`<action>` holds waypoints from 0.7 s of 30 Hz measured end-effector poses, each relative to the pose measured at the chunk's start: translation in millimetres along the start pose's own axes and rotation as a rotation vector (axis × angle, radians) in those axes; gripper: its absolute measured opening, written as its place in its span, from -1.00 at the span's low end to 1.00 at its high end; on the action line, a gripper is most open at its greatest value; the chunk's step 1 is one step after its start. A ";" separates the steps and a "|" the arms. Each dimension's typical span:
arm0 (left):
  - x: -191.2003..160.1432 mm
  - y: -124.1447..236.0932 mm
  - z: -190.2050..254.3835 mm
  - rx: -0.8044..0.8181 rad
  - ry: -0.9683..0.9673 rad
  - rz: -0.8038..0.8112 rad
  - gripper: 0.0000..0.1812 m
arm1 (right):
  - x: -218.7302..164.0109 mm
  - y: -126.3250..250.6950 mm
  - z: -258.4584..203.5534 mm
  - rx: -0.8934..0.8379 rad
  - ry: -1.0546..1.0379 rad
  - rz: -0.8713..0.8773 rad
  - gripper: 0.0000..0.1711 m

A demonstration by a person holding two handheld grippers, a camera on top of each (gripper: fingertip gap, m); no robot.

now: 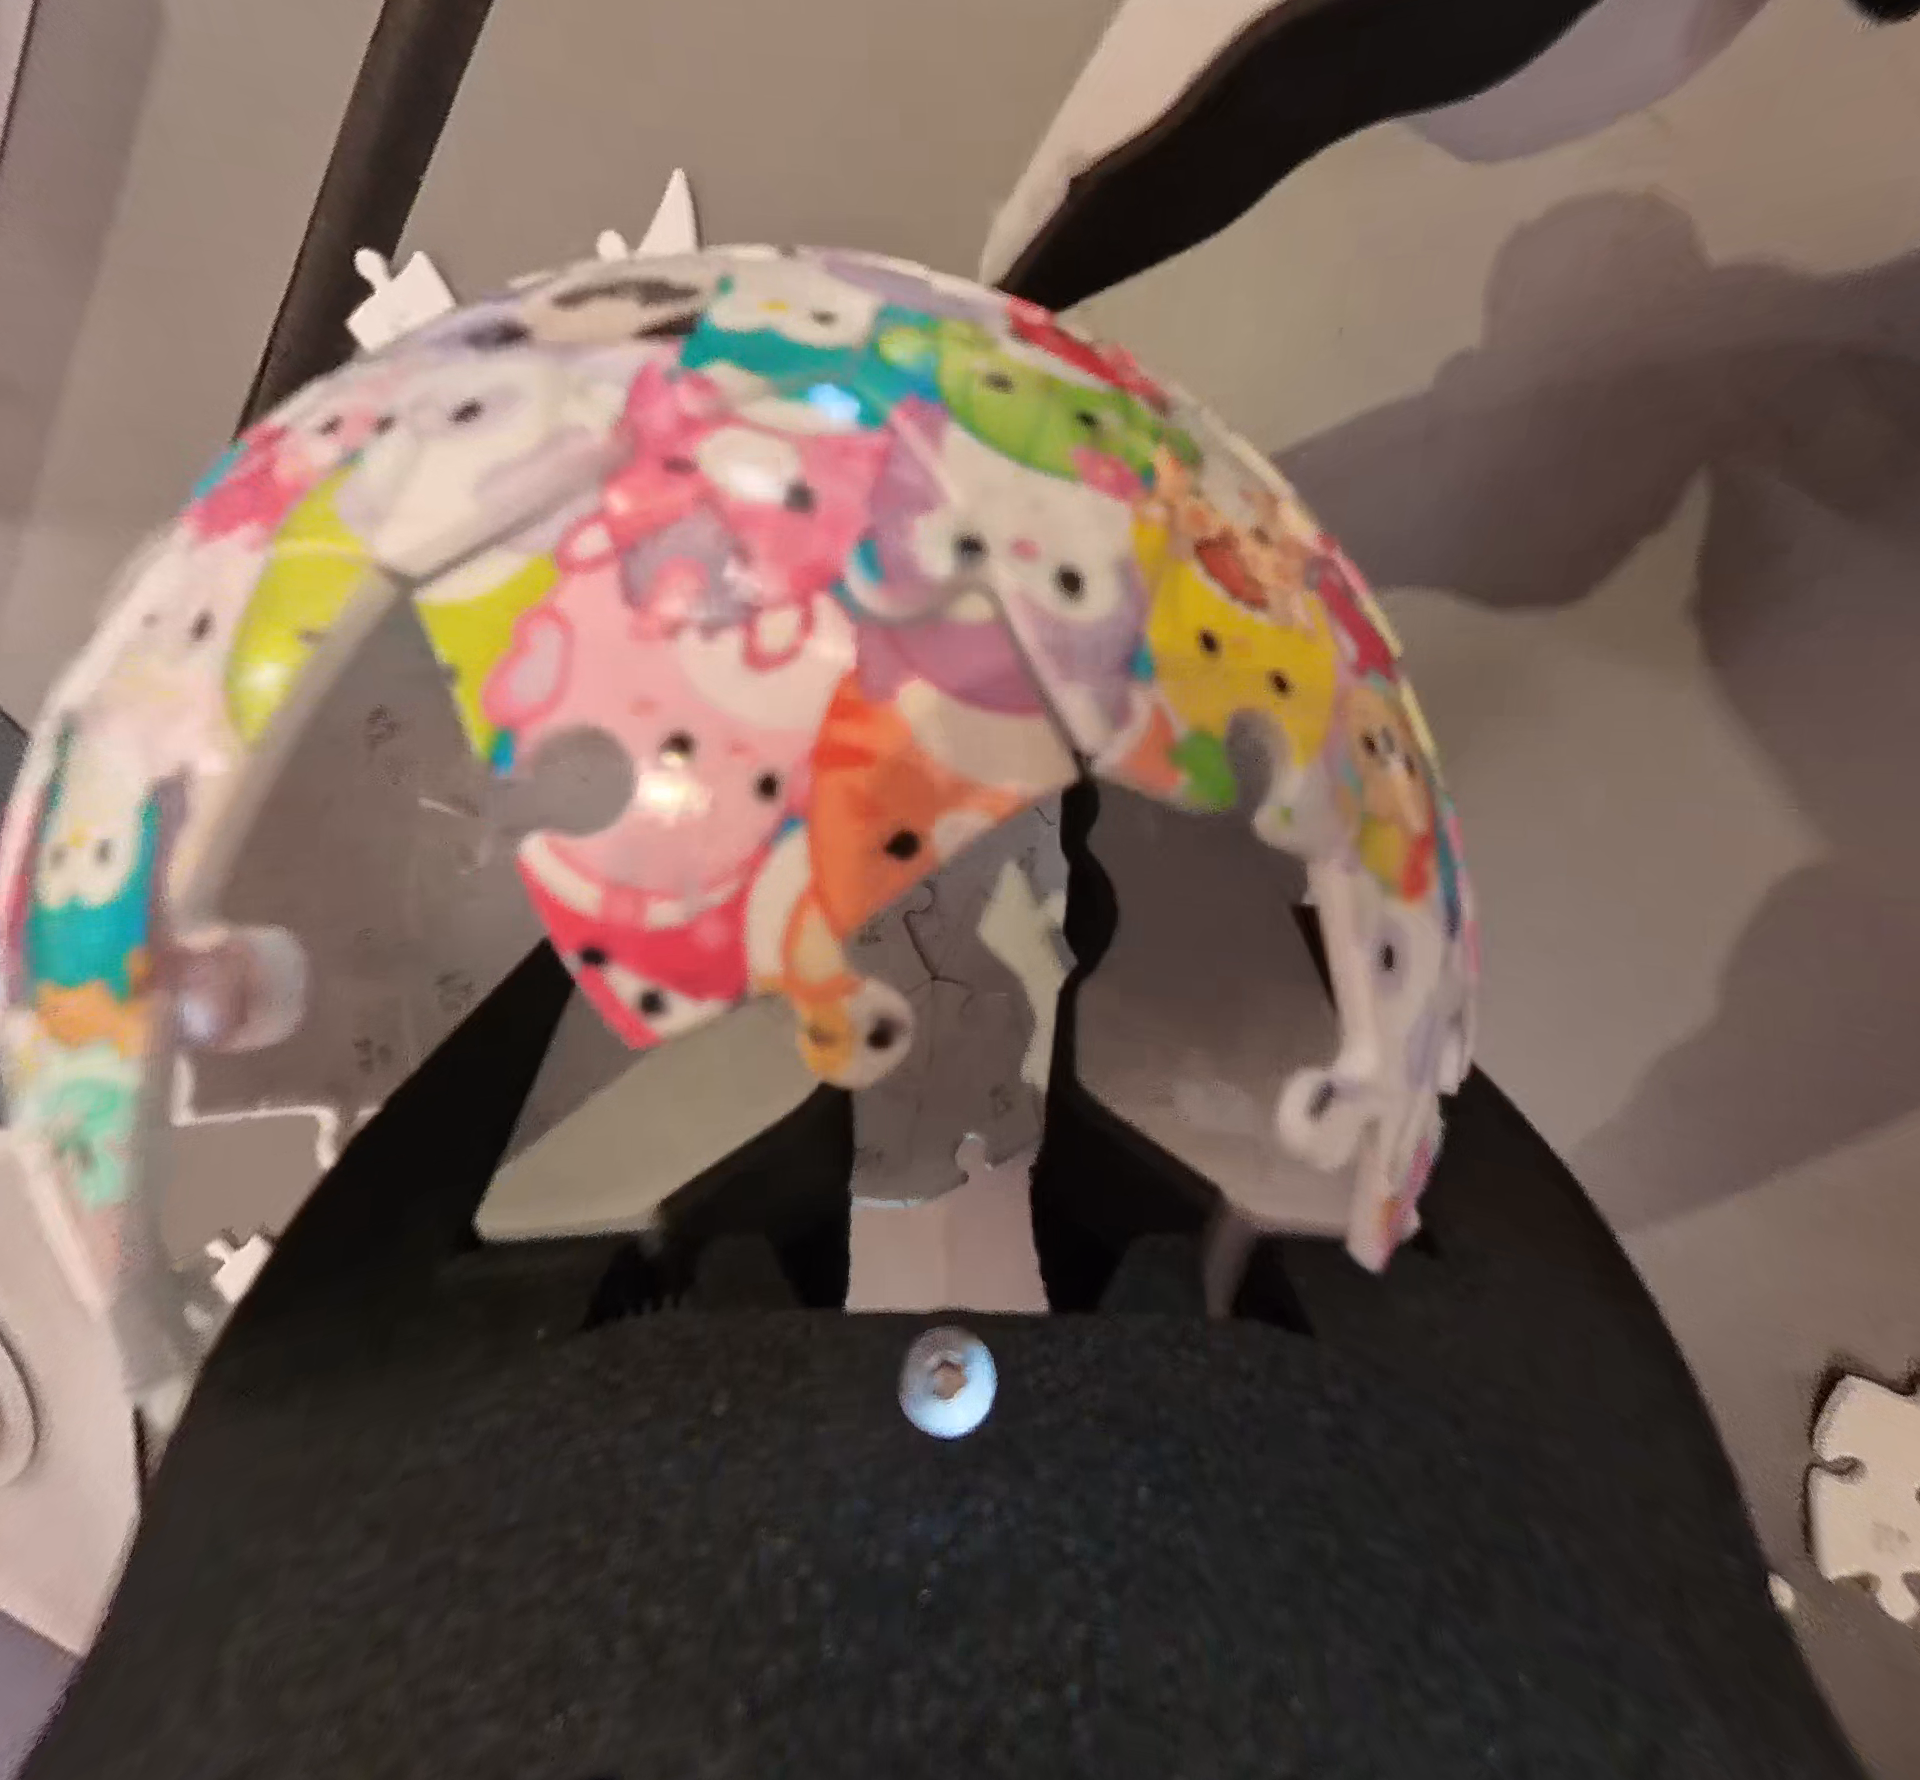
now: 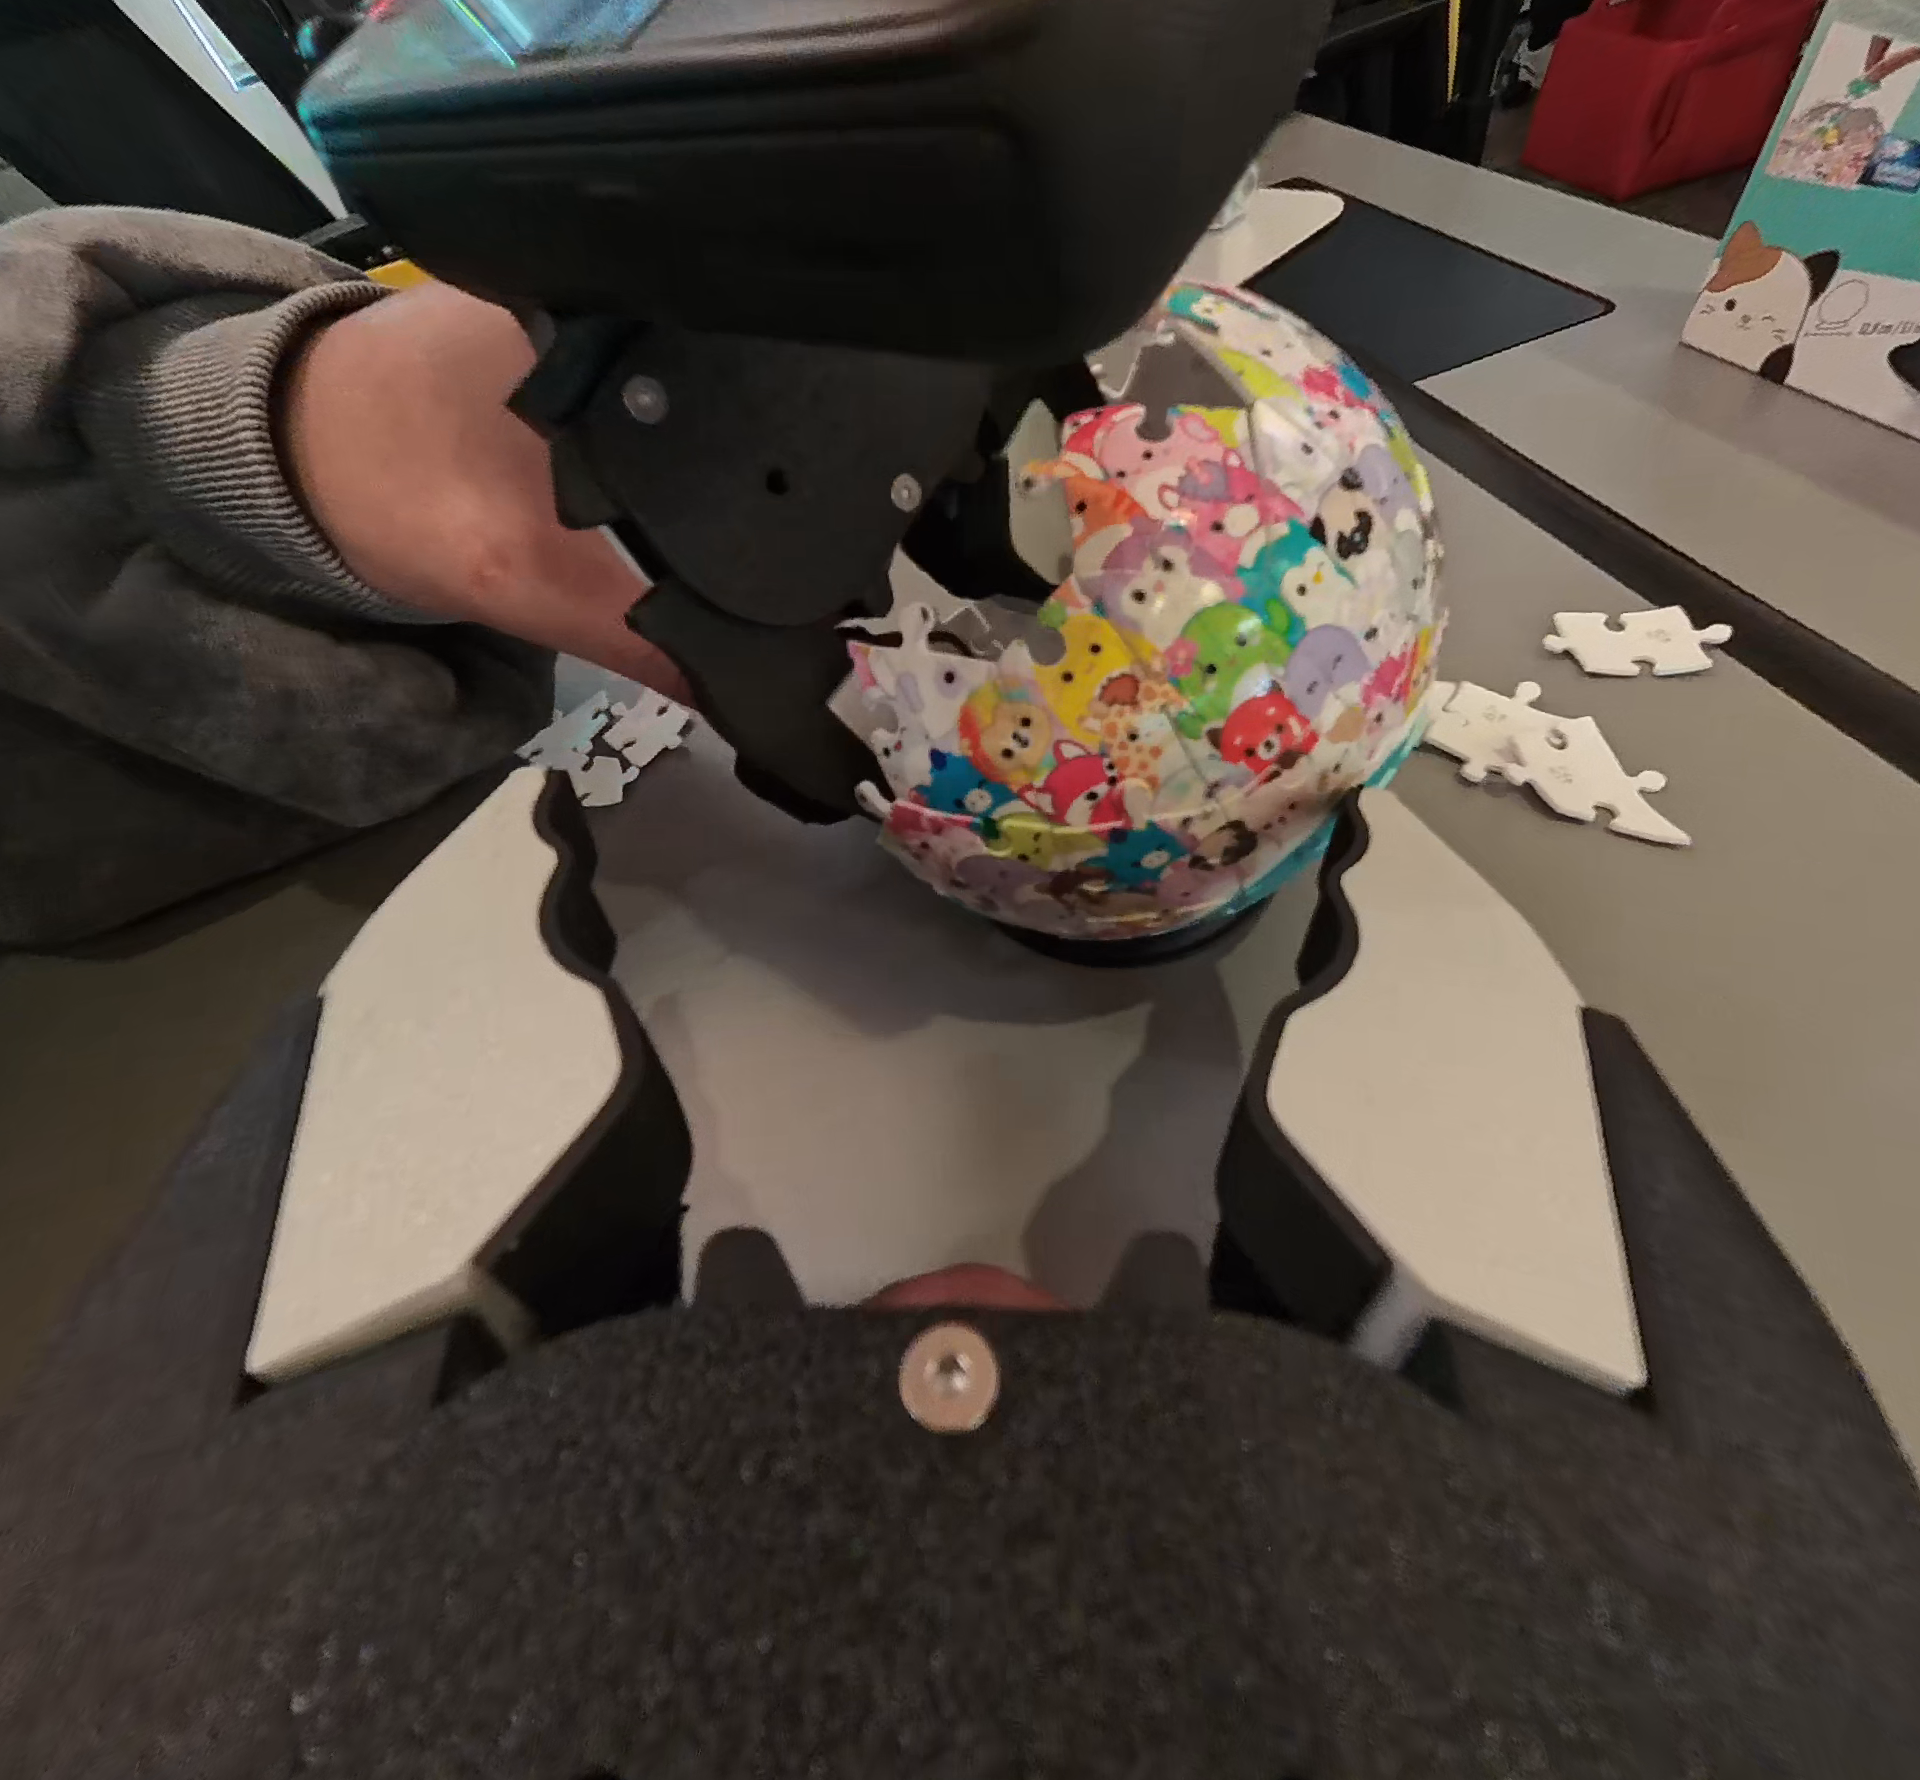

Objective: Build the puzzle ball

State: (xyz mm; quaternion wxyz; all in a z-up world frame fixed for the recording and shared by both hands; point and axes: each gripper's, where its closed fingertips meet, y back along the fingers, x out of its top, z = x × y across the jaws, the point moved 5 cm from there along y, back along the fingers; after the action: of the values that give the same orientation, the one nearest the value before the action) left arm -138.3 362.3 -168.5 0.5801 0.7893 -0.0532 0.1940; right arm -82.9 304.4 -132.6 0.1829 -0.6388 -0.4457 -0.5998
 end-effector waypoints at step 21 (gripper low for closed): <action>-29.1 89.1 3.9 -0.047 0.141 0.295 -0.51 | -2.1 8.9 5.1 -0.055 0.014 -0.016 0.40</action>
State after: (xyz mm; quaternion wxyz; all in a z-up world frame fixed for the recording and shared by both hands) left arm -191.6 325.9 -100.4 0.5659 0.7434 -0.1322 0.3310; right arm -72.6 302.8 -133.0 0.1637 -0.6360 -0.4327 -0.6176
